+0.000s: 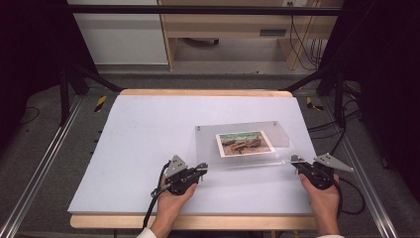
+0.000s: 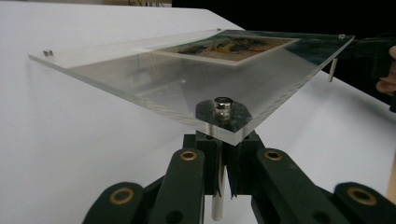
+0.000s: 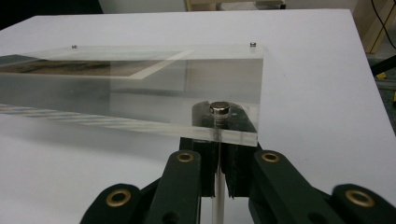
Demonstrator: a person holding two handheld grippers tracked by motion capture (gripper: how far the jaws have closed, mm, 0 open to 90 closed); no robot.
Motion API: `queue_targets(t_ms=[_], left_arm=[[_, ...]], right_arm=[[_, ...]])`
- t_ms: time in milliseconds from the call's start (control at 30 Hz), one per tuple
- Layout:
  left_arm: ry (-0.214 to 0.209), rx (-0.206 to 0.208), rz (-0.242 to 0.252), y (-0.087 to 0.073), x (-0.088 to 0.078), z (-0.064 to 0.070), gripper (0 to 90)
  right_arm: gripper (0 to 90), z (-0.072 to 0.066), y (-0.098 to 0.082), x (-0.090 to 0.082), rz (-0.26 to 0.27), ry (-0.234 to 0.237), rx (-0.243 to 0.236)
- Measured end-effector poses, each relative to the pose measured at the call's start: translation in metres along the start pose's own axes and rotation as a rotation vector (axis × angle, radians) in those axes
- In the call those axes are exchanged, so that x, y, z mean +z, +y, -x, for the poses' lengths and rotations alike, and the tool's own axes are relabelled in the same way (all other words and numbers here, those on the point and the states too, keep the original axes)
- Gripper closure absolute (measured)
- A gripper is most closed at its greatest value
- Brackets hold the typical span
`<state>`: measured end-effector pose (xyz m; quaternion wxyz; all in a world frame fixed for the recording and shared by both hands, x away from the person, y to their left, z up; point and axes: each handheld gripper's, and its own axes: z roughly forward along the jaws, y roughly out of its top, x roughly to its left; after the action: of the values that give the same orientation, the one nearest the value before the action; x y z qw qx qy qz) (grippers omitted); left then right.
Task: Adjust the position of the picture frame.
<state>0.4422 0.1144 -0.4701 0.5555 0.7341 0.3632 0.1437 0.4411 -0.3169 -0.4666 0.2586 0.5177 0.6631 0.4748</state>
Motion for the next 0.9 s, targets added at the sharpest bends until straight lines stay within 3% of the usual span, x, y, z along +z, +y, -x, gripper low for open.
queue_targets(t_ms=[100, 200, 233, 267, 300, 533, 900], left_arm=[[0.015, 0.016, 0.001, 0.004, -0.004, -0.002, 84.3], [0.028, -0.001, 0.023, 0.011, -0.013, -0.011, 84.3], [0.037, -0.013, 0.038, 0.015, -0.020, -0.018, 84.3], [0.037, -0.013, 0.038, 0.015, -0.020, -0.018, 84.3], [0.050, -0.016, 0.048, 0.018, -0.027, -0.023, 84.2], [0.087, -0.039, 0.078, 0.026, -0.051, -0.042, 84.0], [0.139, -0.014, 0.126, 0.038, -0.084, -0.072, 83.9]], right_arm=[[84.7, -0.002, 0.002, -0.001, 0.008, 0.006, -0.001], [84.9, -0.011, 0.008, -0.002, 0.027, 0.028, -0.006], [85.0, -0.021, 0.013, -0.002, 0.036, 0.032, -0.015], [85.0, -0.021, 0.013, -0.002, 0.036, 0.032, -0.015], [84.9, -0.031, 0.017, -0.001, 0.042, 0.034, -0.012], [84.5, -0.063, 0.031, 0.006, 0.032, 0.019, -0.029], [83.9, -0.106, 0.048, 0.030, 0.050, 0.024, -0.041]])
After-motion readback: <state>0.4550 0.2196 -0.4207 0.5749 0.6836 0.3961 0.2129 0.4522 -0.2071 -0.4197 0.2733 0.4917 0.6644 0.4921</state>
